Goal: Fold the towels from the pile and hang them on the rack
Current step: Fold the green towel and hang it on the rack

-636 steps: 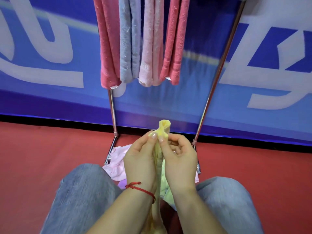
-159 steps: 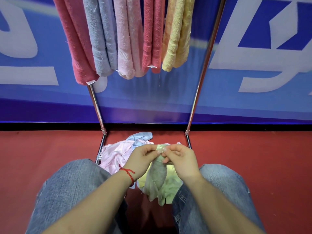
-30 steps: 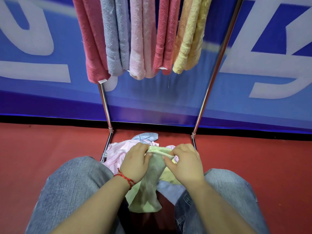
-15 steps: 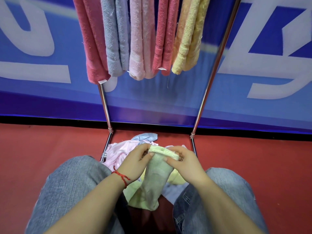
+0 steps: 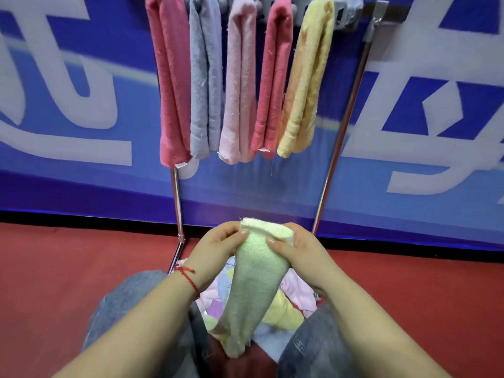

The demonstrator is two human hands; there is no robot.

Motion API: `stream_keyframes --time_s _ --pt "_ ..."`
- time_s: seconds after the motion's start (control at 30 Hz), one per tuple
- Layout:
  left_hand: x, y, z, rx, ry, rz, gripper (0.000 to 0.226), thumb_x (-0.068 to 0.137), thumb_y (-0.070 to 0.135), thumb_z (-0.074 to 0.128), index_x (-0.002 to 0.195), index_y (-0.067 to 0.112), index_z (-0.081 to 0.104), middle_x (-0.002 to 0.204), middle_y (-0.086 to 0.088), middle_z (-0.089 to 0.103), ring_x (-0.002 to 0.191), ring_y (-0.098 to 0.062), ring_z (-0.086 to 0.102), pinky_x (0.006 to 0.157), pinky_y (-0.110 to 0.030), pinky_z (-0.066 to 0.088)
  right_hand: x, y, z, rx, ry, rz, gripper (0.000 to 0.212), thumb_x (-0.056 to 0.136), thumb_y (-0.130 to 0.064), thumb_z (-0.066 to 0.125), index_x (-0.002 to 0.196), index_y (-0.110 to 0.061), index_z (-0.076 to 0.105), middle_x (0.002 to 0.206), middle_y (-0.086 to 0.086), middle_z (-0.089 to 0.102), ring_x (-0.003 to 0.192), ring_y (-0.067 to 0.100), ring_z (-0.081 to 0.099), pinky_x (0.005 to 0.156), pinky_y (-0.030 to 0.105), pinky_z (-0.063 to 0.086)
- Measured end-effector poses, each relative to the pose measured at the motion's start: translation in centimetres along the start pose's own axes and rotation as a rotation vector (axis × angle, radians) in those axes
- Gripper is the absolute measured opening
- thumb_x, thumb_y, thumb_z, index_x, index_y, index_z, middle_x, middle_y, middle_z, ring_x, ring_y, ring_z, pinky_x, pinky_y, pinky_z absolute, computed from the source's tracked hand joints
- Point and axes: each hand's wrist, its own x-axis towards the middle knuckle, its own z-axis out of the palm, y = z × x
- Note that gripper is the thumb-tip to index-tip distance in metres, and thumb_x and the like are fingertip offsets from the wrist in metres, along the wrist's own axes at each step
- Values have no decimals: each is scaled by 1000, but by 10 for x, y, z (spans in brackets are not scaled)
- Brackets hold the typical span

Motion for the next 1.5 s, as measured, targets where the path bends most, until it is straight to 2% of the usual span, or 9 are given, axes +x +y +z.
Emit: stream_keyframes --time_s 0.2,0.47,0.63,0.83,1.03,1.17,1.3,1.4,1.5 --pt "4 56 4 -124 -74 49 17 95 7 44 99 1 59 56 6 63 45 -2 53 46 -13 42 0 -65 -8 -40 -78 -86 7 88 -14 62 90 -17 68 85 0 70 79 13 62 75 32 48" --pt "10 99 3 -190 -401 81 71 58 45 82 116 9 64 119 -10 65 109 -21 61 90 -30 52 -5 -136 -16 44 -202 -110 17 92 -9 53 102 -5 65 90 9 68 74 15 66 68 25 55" --pt "6 95 14 -16 -443 -120 35 64 7 67 99 5 65 90 -4 73 81 -14 70 72 -24 55 0 -158 -23 -19 -164 -104 13 92 -13 54 91 -10 66 82 4 70 69 12 67 64 24 55" --pt "4 78 24 -27 -411 -227 22 66 5 60 85 6 70 81 -5 73 73 -14 70 67 -24 56 20 -154 -35 -12 1 -12 17 92 -15 56 103 -6 65 94 7 68 80 17 65 74 29 54" --pt "4 87 26 -191 -400 -275 19 71 10 58 77 7 76 81 -8 73 72 -17 71 67 -27 58 28 -113 -38 347 125 248 42 93 -29 55 125 -3 56 107 13 68 95 24 66 80 34 53" --pt "7 94 27 -272 -345 -257 21 77 9 56 95 4 66 83 -9 73 74 -18 71 71 -28 57 12 -85 -29 485 -178 427 86 81 -76 32 104 -3 71 108 19 68 95 31 68 88 41 48" --pt "13 89 20 -339 -227 -287 23 93 10 42 98 2 63 81 -9 73 71 -17 71 67 -27 57 0 -53 -14 602 -381 482 108 61 -89 33 112 -1 67 123 20 61 110 33 61 102 45 39" --pt "15 85 13 -279 -150 -308 22 94 11 43 94 3 63 77 -8 73 68 -17 71 65 -27 58 -10 -36 -2 592 -523 478 99 56 -75 66 126 -5 58 129 16 58 119 29 56 100 42 43" --pt "15 84 8 -178 -108 -303 19 94 14 47 96 4 63 78 -6 73 70 -16 70 66 -26 58 -14 -26 4 420 -491 447 49 71 -28 75 114 -7 62 112 8 69 101 19 66 87 32 53"
